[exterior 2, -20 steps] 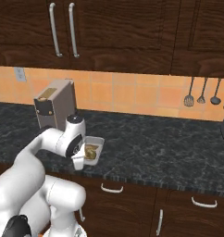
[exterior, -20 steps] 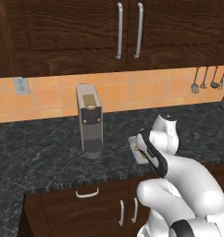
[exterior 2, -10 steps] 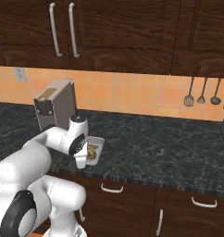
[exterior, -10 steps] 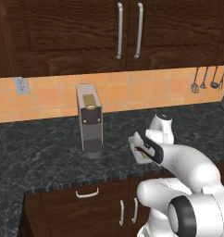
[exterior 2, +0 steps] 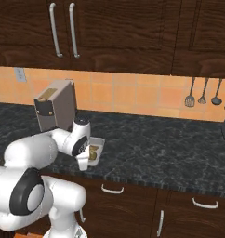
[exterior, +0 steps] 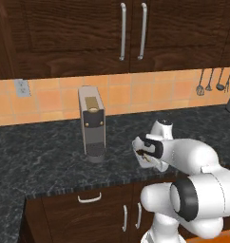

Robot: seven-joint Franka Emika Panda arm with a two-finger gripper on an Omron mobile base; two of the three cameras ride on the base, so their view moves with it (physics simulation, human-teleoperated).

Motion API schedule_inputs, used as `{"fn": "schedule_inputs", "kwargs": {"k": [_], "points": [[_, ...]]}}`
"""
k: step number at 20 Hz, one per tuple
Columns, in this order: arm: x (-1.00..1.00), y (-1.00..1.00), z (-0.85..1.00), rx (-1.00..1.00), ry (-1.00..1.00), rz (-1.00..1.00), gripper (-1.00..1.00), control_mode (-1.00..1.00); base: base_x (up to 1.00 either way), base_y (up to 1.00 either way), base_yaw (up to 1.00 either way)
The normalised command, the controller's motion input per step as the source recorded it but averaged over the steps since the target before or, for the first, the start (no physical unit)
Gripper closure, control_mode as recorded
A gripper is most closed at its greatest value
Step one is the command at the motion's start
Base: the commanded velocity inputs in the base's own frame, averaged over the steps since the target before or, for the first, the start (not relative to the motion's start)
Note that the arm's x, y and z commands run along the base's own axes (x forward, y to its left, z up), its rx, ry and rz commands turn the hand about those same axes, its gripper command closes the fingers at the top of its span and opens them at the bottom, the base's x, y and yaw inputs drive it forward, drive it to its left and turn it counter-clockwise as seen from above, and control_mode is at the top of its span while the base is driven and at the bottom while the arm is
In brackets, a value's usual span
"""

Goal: Take the meat container that has the chicken drumstick and place it on the second highest rack of the freezer. Then take the vegetable container that has the sweet potato and onion and place it on the highest rack of the freezer.

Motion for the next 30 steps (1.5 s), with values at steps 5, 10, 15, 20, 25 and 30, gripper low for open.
{"fn": "schedule_inputs", "kwargs": {"k": [5,10,15,20,25,30], "points": [[0.15,0.10,-0.20,-0.02,0.06,0.00,1.00,-1.00,0.00,0.00,0.00],[0.19,0.16,-0.09,-0.02,0.08,0.00,1.00,-1.00,0.00,0.00,0.00],[-0.07,0.00,0.00,0.00,0.00,-0.03,1.00,-1.00,0.00,0.00,0.00],[-0.56,-0.01,0.21,0.00,-0.04,-0.13,1.00,-1.00,0.00,0.00,0.00],[-0.51,0.00,0.46,0.00,-0.14,-0.15,1.00,-1.00,0.00,0.00,0.00],[-0.47,0.00,0.28,0.00,-0.26,-0.15,1.00,-1.00,0.00,0.00,0.00]]}}
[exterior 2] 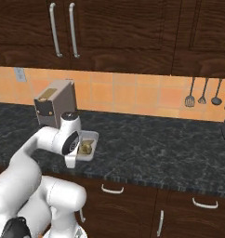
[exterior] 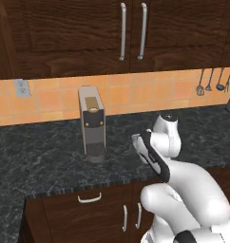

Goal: Take the meat container that has the chicken drumstick and place it on the second highest rack of the freezer. Then take the vegetable container that has the sweet potato and onion and place it on the highest rack of the freezer.

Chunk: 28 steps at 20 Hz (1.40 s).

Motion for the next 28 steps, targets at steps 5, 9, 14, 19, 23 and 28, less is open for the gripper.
{"fn": "schedule_inputs", "kwargs": {"k": [5,9,14,19,23,28], "points": [[-0.28,0.00,0.66,0.00,-0.11,-0.04,1.00,-1.00,0.00,0.00,0.00],[-0.41,0.00,0.74,0.00,-0.01,-0.01,1.00,-1.00,0.00,0.00,0.00],[-0.29,0.00,0.78,0.00,0.02,0.00,1.00,-1.00,0.00,0.00,0.00],[-0.45,0.00,0.41,0.00,0.01,-0.02,1.00,-1.00,0.00,0.00,0.00],[0.00,0.00,0.00,0.00,0.00,0.00,1.00,1.00,-0.88,0.00,-0.10],[0.00,0.00,0.00,0.00,0.00,0.00,1.00,1.00,-0.12,-0.63,-0.12]]}}
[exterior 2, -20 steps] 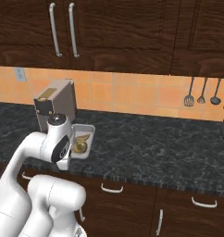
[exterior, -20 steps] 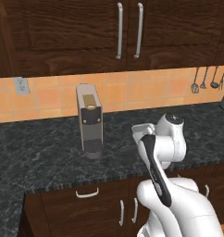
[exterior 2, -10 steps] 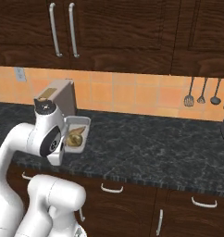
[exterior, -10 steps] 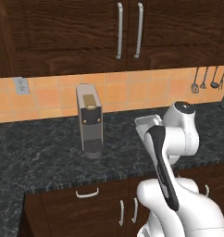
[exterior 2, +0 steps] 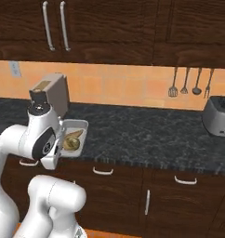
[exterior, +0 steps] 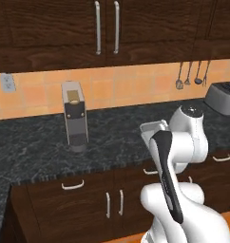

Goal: Take the meat container that has the chicken drumstick and place it on the second highest rack of the freezer. Then take the vegetable container that has the sweet potato and onion and place it on the highest rack of the freezer.

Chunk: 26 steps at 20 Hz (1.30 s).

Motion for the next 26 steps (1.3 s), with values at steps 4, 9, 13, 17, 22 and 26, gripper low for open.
{"fn": "schedule_inputs", "kwargs": {"k": [4,9,13,17,22,26], "points": [[0.00,0.00,0.00,0.00,0.00,0.00,1.00,1.00,0.00,-1.00,-0.11],[0.00,0.00,0.00,0.00,0.00,0.00,1.00,1.00,-0.12,-1.00,-0.10],[0.00,0.00,0.00,0.00,0.00,0.00,1.00,1.00,-0.77,-0.54,-0.36],[0.00,0.00,0.00,0.00,0.00,0.00,1.00,1.00,-0.77,-0.23,-0.52],[0.00,0.00,0.00,0.00,0.00,0.00,1.00,1.00,-0.14,-0.42,-0.66],[0.00,0.00,0.00,0.00,0.00,0.00,1.00,1.00,0.00,-0.24,-0.74]]}}
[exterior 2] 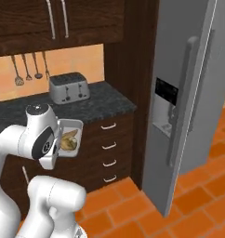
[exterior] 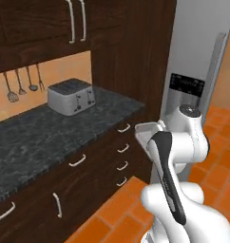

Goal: Take the meat container that has the chicken drumstick and place it on the second highest rack of the freezer. Then take the vegetable container that has the sweet potato and onion and place it on the highest rack of the freezer.

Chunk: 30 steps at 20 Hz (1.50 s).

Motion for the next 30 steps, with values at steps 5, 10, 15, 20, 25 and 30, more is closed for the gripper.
{"fn": "schedule_inputs", "kwargs": {"k": [5,10,15,20,25,30], "points": [[0.00,0.00,0.00,0.00,0.00,0.00,1.00,1.00,0.00,-0.17,-0.77],[0.00,0.00,0.00,0.00,0.00,0.00,1.00,1.00,0.00,-0.17,-0.81],[0.00,0.00,0.00,0.00,0.00,0.00,1.00,1.00,0.00,-0.29,-0.78],[0.00,0.00,0.00,0.00,0.00,0.00,1.00,1.00,0.00,-0.06,-0.65],[0.00,0.00,0.00,0.00,0.00,0.00,1.00,1.00,0.36,0.49,-0.35],[0.00,0.00,0.00,0.00,0.00,0.00,1.00,1.00,1.00,0.16,-0.04]]}}
